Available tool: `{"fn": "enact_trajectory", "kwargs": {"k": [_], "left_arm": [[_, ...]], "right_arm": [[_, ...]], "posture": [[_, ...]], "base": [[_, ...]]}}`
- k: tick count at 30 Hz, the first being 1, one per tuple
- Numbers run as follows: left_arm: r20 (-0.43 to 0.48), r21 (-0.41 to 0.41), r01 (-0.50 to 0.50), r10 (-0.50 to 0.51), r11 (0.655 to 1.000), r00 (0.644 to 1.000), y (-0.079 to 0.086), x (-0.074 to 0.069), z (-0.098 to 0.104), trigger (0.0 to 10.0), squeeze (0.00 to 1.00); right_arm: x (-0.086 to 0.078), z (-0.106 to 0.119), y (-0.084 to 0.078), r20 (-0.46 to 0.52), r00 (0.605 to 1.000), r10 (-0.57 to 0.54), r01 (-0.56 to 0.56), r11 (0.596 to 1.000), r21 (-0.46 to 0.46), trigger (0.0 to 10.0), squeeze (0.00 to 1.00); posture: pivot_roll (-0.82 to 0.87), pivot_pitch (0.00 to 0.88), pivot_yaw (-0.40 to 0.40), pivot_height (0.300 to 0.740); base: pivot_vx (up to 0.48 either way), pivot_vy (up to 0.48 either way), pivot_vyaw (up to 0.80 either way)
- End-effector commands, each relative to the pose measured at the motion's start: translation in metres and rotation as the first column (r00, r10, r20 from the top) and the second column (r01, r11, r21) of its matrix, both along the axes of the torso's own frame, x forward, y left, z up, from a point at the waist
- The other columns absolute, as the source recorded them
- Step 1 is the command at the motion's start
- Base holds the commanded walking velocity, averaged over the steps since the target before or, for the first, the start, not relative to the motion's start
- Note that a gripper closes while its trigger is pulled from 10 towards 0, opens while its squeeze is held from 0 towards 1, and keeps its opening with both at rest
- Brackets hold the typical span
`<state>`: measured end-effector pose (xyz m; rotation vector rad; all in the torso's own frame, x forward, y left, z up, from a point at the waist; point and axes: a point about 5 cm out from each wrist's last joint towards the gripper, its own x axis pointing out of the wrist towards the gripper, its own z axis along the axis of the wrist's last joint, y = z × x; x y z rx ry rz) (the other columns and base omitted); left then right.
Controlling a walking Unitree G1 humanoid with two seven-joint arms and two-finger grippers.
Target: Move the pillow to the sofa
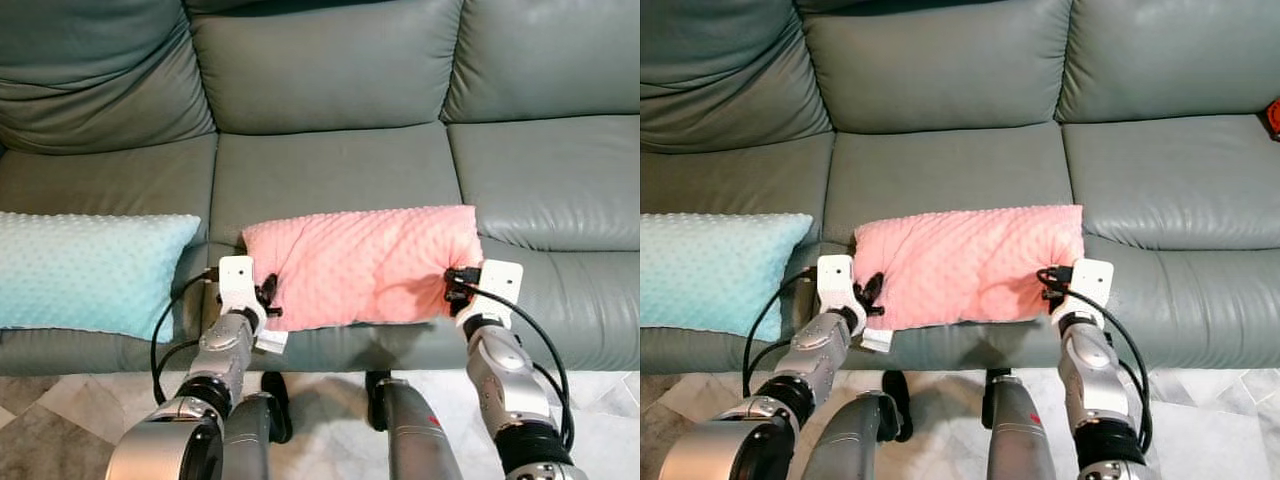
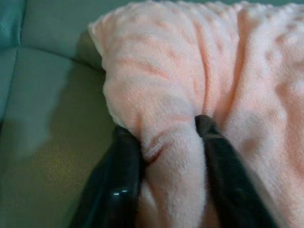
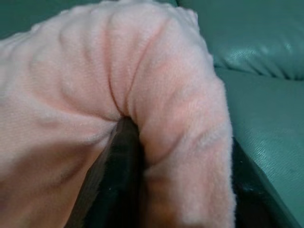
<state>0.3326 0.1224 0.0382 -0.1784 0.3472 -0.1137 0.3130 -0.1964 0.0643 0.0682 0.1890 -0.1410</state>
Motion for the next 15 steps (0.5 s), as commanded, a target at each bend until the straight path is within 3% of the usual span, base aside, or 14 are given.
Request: {"fn": "enact_trajectory", "kwargs": {"k": [1, 15], "left_arm": [[-0.071, -0.01, -0.031, 0.03, 0.999, 0.997, 0.0054, -0.014, -0.0183, 10.0, 1.0], [-0.091, -0.039, -0.041, 0.037, 0.998, 0.995, 0.0012, -0.0208, -0.0253, 10.0, 1.0]], "right_arm": [[-0.0102, -0.0126, -0.0012, -0.035, 0.999, -0.021, 0.021, 1.0, 0.009, 10.0, 1.0], [-0.01, -0.016, 0.0044, -0.047, 0.999, -0.013, 0.013, 1.0, -0.003, 10.0, 1.0]], "posture": [[-0.09, 0.492, 0.088, 0.74], [-0.09, 0.502, 0.084, 0.74]], "base": [[0.0, 0.0, 0.0], [0.0, 0.0, 0.0]]}}
